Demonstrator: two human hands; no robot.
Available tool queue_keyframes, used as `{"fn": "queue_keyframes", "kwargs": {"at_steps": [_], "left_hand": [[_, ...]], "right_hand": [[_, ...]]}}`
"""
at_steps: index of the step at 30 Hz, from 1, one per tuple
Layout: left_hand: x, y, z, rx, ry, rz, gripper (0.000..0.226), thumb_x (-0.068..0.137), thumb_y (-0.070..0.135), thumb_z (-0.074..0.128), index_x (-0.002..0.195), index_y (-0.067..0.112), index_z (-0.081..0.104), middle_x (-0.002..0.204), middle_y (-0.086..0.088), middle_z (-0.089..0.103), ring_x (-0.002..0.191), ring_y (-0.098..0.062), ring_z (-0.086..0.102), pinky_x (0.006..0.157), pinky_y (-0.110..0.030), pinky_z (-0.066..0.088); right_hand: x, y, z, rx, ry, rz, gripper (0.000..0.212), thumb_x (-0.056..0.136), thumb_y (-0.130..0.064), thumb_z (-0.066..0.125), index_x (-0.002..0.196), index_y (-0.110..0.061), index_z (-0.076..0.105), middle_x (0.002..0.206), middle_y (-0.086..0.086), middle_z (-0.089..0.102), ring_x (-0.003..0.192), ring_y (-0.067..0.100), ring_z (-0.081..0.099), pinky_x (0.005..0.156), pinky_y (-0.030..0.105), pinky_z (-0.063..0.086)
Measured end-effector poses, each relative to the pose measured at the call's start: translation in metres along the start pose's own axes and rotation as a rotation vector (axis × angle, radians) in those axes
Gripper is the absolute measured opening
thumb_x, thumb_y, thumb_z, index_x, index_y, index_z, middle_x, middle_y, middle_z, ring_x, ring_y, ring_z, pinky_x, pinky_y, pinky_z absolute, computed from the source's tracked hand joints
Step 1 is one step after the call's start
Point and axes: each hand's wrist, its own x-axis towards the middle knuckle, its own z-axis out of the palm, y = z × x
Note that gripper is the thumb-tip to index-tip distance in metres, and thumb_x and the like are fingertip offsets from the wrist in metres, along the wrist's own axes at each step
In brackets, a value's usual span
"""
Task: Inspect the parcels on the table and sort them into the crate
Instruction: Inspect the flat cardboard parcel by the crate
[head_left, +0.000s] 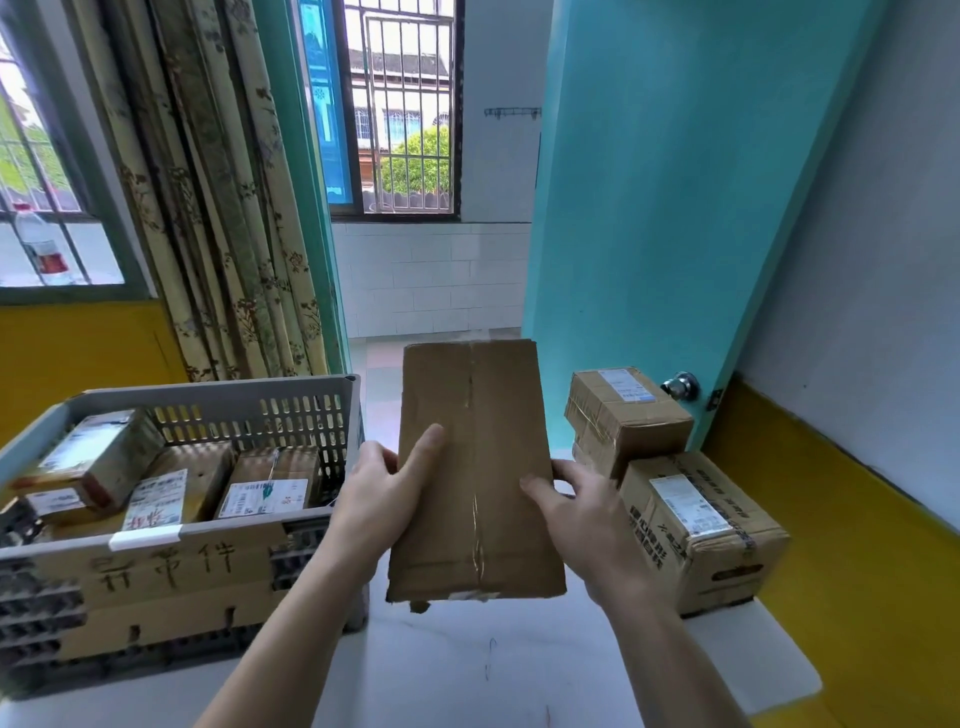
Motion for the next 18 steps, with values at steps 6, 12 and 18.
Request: {"fn": "queue_keyframes", "kwargs": {"at_steps": [6,12,18], "left_hand": [[0.0,-0.006,0.001,0.083,-0.02,0.145,0.047,0.09,0.06,0.067,0.124,0.028,0.064,0.105,0.013,0.071,0.094,-0.006,0.068,0.081,-0.03,0.057],[-0.005,-0.009,0.009,0.131,-0.044,0.195,0.038,0.089,0.053,0.072,0.12,0.035,0.06,0.108,0.01,0.07,0.094,-0.007,0.068,0.086,-0.036,0.058],[-0.001,0.0,0.0,0.14,0.027,0.104,0.047,0.091,0.067,0.059,0.102,0.021,0.056,0.095,0.0,0.07,0.088,-0.018,0.067,0.079,-0.04,0.057]], "right_hand": [[0.001,-0.011,0.001,-0.047,0.001,-0.003,0.027,0.094,-0.046,0.064,0.112,-0.025,0.063,0.108,-0.009,0.07,0.101,0.012,0.065,0.085,0.031,0.056],[0.005,0.003,-0.006,-0.14,0.043,-0.077,0.037,0.095,-0.05,0.061,0.119,-0.023,0.071,0.107,-0.009,0.072,0.1,0.014,0.066,0.081,0.025,0.057],[0.003,0.006,0.003,-0.142,0.011,-0.102,0.037,0.093,-0.048,0.066,0.12,-0.024,0.072,0.115,-0.01,0.072,0.104,0.014,0.068,0.091,0.037,0.06]]}}
